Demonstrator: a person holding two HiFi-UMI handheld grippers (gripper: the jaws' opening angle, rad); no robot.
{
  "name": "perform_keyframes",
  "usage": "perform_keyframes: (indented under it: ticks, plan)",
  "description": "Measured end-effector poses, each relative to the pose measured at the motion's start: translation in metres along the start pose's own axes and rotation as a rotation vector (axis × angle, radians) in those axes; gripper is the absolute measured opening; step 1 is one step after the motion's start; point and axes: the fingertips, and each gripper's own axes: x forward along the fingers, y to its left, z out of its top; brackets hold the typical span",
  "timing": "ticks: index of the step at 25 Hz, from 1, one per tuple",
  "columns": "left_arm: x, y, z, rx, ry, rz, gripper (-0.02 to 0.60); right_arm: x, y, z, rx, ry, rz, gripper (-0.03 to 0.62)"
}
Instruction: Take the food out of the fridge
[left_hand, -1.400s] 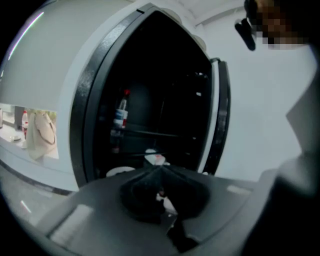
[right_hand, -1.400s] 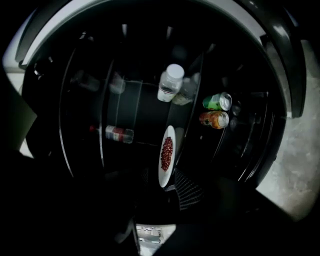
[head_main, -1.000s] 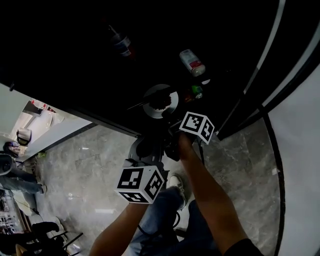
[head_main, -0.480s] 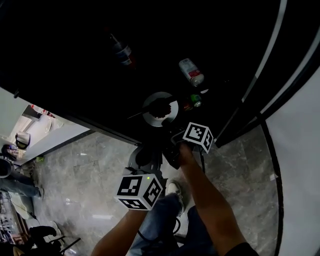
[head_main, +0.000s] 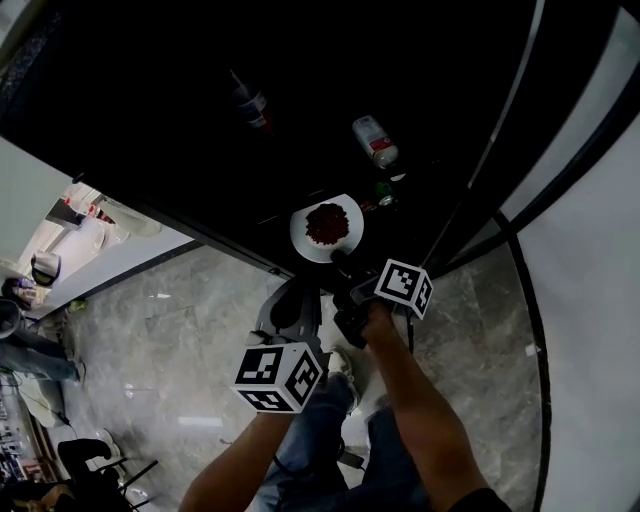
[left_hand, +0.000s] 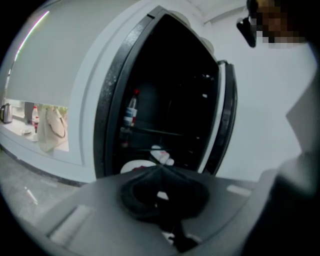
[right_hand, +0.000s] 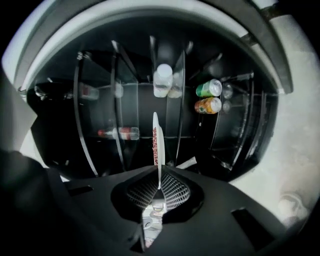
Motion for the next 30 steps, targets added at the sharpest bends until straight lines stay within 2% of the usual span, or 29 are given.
perform_keyframes:
  ticks: [8, 16, 24, 30]
  plan:
    - [-0.041, -0.037, 0.028, -0.02, 0.032, 0.02, 0.002, -0.075, 0.054, -0.022, 0.022, -0.01, -0.025, 0.009]
    - [-0.085, -0.063, 0.091, 0.017, 0.015, 0.03, 0.002, -0.131, 0.147, -0.042, -0.005, -0.024, -0.016, 0.009]
    - [-0.129, -0.09, 0.161, 0.053, -0.056, 0.013, 0.002, -0.181, 0.251, -0.046, -0.052, -0.05, 0.027, 0.009]
    - [-0.156, -0.111, 0.184, 0.066, -0.099, -0.001, 0.002, -0.212, 0.305, -0.053, -0.1, -0.059, 0.048, 0.009]
